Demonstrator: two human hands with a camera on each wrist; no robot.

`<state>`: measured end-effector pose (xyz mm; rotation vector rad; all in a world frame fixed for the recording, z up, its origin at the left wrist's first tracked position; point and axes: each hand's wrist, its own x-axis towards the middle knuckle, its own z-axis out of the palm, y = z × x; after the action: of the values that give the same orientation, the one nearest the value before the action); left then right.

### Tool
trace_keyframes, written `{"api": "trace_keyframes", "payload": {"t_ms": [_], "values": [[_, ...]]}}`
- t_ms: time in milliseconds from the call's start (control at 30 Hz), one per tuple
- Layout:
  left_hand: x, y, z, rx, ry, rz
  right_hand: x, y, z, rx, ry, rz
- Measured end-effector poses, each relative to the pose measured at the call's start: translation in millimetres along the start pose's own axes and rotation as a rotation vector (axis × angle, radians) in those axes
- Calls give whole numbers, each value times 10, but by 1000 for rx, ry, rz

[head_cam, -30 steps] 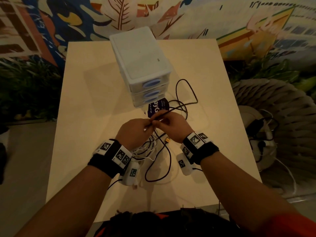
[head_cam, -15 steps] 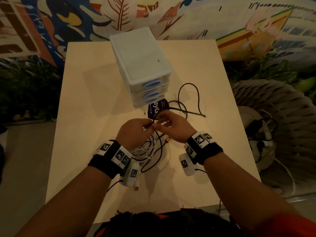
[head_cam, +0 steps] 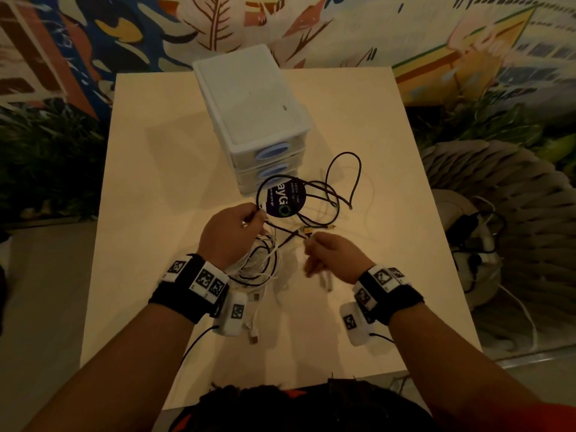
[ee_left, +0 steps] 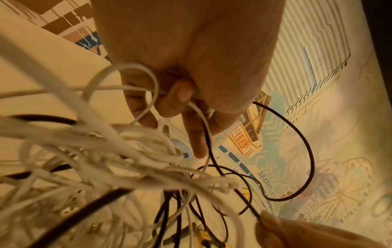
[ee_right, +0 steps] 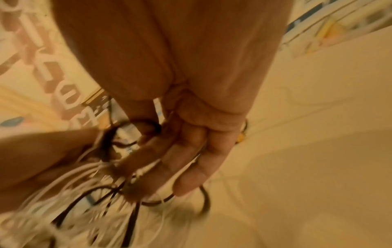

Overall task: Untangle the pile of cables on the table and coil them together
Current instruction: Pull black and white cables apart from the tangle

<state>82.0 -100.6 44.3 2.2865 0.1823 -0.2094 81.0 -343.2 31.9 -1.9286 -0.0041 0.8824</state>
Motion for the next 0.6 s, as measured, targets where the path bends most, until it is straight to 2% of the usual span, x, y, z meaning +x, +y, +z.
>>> {"api": "trace_keyframes", "payload": {"t_ms": [67,167,267,367,467,600], "values": [[-5,-14,-16,-22,26,-11,-97,22,-163,4,90,11],[-23,12,4,-55,14,-23,-169,64,-277,-116,171,-2],[-18,87,27,-147,-3,-27,-133,11,-224,-233,235,-76],[23,137,8,-233,-31,-65,-65,-81,-155,-177,278,-174],[54,96,-19,-336,-43,-95,-25,-85,-135,-198,192,-212],[25,118,-56,-419,-104,-105,2,-75,-92,-317,59,-160]]}}
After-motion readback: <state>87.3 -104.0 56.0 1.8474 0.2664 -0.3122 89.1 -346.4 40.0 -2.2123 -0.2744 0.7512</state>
